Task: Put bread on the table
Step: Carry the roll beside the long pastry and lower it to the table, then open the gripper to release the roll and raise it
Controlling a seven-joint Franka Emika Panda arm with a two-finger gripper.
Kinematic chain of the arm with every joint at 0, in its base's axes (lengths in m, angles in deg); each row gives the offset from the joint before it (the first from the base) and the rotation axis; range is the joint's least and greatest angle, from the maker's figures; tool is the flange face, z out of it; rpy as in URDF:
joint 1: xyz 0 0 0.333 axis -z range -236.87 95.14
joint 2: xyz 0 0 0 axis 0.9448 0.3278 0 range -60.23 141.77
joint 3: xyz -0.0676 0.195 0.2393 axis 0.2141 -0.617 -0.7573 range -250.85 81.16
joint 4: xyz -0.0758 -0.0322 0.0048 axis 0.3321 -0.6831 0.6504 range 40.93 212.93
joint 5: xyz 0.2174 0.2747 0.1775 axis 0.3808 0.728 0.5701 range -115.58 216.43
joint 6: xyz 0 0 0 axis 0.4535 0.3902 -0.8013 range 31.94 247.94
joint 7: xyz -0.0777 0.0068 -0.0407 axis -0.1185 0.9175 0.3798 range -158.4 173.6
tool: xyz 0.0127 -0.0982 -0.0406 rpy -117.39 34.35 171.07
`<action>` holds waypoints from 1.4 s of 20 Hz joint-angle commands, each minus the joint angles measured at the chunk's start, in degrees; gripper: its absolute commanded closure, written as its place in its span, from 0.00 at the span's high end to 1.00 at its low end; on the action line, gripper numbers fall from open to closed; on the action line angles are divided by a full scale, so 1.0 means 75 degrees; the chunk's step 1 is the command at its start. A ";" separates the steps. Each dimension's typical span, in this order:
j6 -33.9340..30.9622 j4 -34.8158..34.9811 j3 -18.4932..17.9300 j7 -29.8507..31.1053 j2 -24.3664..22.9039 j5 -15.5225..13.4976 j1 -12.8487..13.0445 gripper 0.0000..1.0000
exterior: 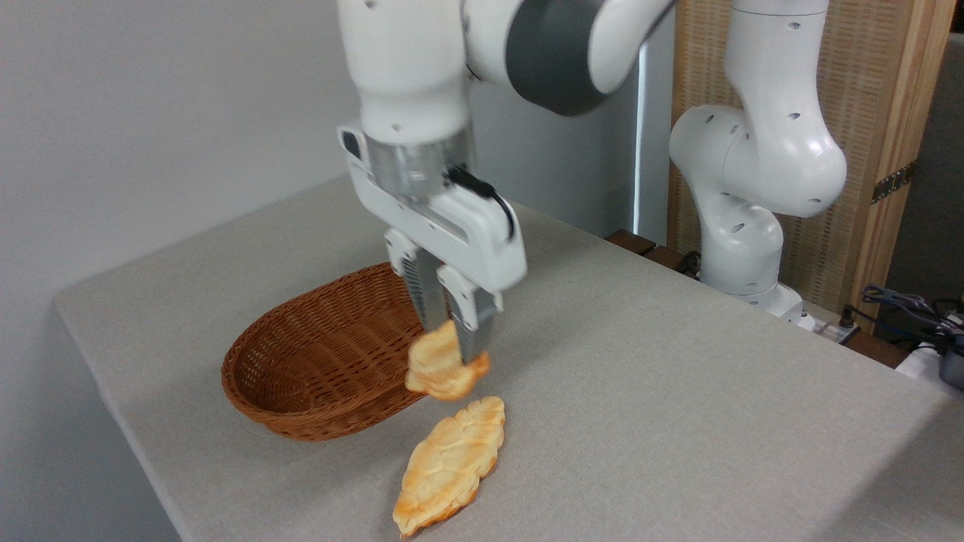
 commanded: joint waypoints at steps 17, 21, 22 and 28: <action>-0.0013 0.0839 -0.0328 -0.0838 -0.0039 0.0281 0.0035 1.00; -0.0025 0.0605 -0.0281 -0.0861 -0.0191 0.0281 0.0035 1.00; -0.0025 0.0546 -0.0270 -0.0849 -0.0226 0.0269 0.0046 1.00; -0.0025 -0.0097 -0.0001 -0.0826 -0.0227 0.0210 0.0070 1.00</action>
